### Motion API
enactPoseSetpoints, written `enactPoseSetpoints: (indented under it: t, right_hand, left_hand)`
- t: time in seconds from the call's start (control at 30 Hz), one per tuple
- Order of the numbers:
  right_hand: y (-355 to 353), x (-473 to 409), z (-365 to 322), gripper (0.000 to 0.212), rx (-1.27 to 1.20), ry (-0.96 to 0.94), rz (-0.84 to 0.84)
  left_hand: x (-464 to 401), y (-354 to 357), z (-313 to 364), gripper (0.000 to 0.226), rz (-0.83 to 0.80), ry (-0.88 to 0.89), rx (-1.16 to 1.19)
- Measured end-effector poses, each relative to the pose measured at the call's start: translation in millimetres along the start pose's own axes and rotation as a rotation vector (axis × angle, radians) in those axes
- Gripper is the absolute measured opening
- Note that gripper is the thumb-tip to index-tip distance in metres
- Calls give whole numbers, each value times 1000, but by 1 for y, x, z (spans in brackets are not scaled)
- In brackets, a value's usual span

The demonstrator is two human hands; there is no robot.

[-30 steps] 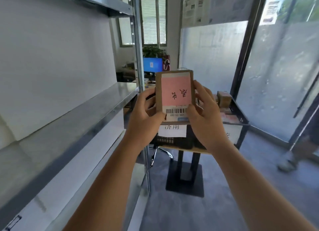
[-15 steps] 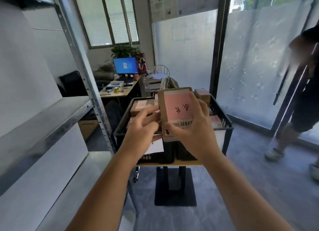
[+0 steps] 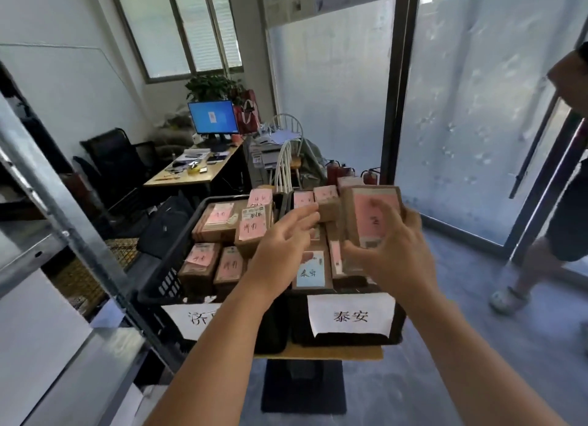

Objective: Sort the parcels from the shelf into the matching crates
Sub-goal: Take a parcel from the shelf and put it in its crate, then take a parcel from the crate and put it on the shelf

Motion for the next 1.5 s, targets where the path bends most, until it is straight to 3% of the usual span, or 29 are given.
enactPoseSetpoints:
  t: [0.3, 0.6, 0.8, 0.97, 1.17, 1.33, 1.5]
  right_hand:
    - [106, -91, 82, 97, 198, 89, -124]
    - [202, -172, 132, 97, 281, 196, -230]
    - [234, -191, 170, 99, 299, 312, -252]
    - [238, -194, 180, 104, 281, 298, -240]
    - [220, -224, 130, 102, 231, -40, -311]
    - [199, -220, 16, 98, -6, -425, -379]
    - [169, -148, -107, 91, -318, -737, -494]
  left_hand:
    - [-130, -14, -41, 37, 194, 100, 56]
    - [-279, -1, -84, 29, 202, 68, 71]
    - [-325, 8, -97, 30, 239, 34, 54]
    - [-331, 21, -93, 28, 308, 38, 22]
    - [-288, 18, -63, 29, 478, 53, -66]
    - [-206, -11, -29, 38, 665, 116, -301]
    - [-79, -76, 10, 46, 979, 87, -633]
Point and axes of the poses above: each hand's wrist, its own x-axis away from the middle knuckle, its own y-axis out of the palm, z = x × y, the point moved 6 cm from there along -x, towards the middle knuckle, and after that the axes turned 11 degrees about z, right-handed, at the moved point
